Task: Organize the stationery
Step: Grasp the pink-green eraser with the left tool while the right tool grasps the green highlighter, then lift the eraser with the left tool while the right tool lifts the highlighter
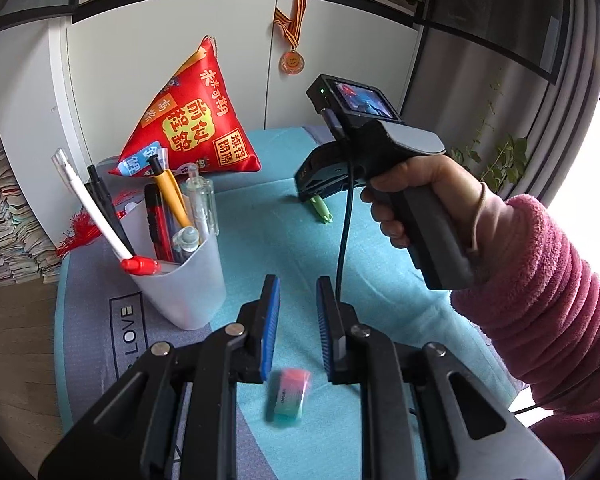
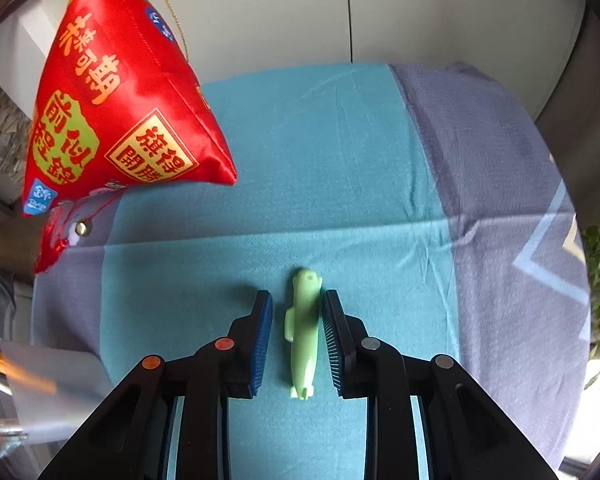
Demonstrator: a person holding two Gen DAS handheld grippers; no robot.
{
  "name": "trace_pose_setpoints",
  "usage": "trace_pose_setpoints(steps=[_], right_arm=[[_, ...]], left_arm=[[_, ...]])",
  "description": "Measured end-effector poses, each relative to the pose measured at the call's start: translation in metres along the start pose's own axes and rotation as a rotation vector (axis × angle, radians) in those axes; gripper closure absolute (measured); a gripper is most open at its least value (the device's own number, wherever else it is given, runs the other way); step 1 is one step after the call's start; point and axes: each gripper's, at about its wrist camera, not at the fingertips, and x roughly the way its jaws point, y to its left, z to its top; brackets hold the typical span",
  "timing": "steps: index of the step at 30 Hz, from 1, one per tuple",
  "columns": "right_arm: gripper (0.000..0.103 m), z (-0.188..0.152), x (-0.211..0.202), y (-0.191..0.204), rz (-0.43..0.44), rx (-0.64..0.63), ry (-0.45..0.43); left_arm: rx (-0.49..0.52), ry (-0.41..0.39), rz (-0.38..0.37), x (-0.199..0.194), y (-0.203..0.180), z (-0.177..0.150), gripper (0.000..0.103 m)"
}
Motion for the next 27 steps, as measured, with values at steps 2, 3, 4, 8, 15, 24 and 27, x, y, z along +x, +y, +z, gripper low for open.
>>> trace_pose_setpoints(steps=[2, 3, 4, 8, 15, 24, 27], right_arm=[[0.086, -0.002, 0.001, 0.001, -0.019, -0.003, -0.006], [0.086, -0.003, 0.001, 0.001, 0.005, 0.011, -0.003], [0.086, -0.005, -0.001, -0.001, 0.019, 0.019, -0.006], [0.086, -0.021, -0.022, -0.005, 0.042, 0.013, -0.049], [0.086, -0.062, -0.085, -0.018, 0.090, -0.038, -0.164], [0.086, -0.095, -0.130, -0.027, 0.107, -0.036, -0.229], [0.086, -0.103, -0.134, -0.023, 0.127, -0.047, -0.228]], left_arm=[[-0.010, 0.002, -0.001, 0.000, 0.002, -0.001, 0.086], [-0.012, 0.001, -0.003, 0.000, 0.002, -0.001, 0.086], [-0.013, 0.002, -0.004, -0.001, 0.002, -0.002, 0.086], [0.003, 0.019, -0.003, 0.000, 0.001, -0.002, 0.087], [0.098, 0.121, -0.002, 0.015, -0.004, -0.035, 0.064], [0.163, 0.190, -0.019, 0.016, -0.008, -0.062, 0.063], [0.173, 0.211, -0.001, 0.021, -0.007, -0.068, 0.064]])
